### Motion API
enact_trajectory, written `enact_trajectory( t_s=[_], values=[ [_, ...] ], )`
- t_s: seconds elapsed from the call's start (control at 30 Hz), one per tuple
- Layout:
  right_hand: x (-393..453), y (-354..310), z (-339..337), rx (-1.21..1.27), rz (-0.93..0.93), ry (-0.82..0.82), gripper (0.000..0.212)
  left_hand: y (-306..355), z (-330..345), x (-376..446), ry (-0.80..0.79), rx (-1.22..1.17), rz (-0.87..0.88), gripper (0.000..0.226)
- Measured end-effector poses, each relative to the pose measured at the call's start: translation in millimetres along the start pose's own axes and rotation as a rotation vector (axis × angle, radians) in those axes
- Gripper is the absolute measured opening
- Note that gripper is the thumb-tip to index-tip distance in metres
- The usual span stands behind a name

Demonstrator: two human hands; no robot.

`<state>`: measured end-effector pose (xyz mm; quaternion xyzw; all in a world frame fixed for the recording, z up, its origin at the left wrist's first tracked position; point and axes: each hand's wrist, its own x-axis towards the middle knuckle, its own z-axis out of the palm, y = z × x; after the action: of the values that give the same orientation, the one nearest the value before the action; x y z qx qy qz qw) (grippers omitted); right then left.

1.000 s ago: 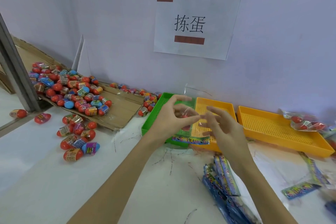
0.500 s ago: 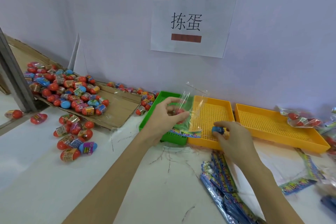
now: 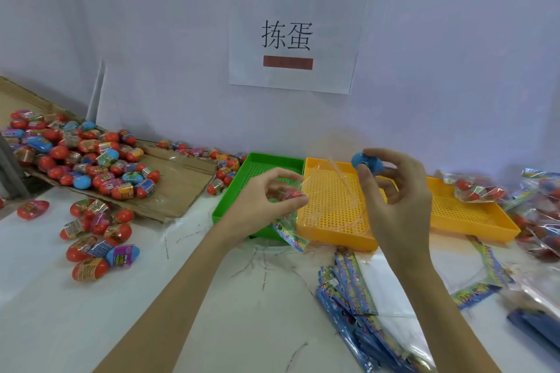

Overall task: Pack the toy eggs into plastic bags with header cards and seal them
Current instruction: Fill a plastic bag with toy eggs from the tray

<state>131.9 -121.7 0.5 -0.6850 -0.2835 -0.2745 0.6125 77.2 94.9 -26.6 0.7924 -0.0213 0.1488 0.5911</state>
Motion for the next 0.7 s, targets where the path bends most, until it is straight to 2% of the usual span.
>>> enact_trajectory(
  t_s=[0.07, 0.17, 0.33, 0.5, 0.6, 0.7],
  values=[
    [-2.0, 0.3, 2.6, 0.000, -0.035, -0.036, 0.022, 0.9, 1.5, -0.2, 0.020, 0.002, 0.017, 0.034],
    [-4.6, 5.8, 6.8, -0.062, 0.029, -0.085, 0.025, 3.2, 2.3, -0.1, 0.025, 0.002, 0.045, 0.030],
    [-6.0, 18.2, 5.1, -0.186, 0.080, -0.104, 0.027, 8.1, 4.2, -2.5, -0.003, -0.032, 0.078, 0.036],
    [-0.5, 11.7, -0.5, -0.202, -0.060, -0.066, 0.028, 5.5, 3.7, -2.1, -0.066, -0.020, 0.088, 0.033],
    [-0.7, 9.7, -1.6, -0.254, -0.148, -0.189, 0.026, 5.4, 4.7, -2.2, -0.060, -0.014, 0.097, 0.034],
    [-4.1, 9.3, 1.6, -0.267, -0.101, -0.258, 0.021, 6.3, 4.6, -1.8, -0.016, -0.035, 0.109, 0.035]
  ],
)
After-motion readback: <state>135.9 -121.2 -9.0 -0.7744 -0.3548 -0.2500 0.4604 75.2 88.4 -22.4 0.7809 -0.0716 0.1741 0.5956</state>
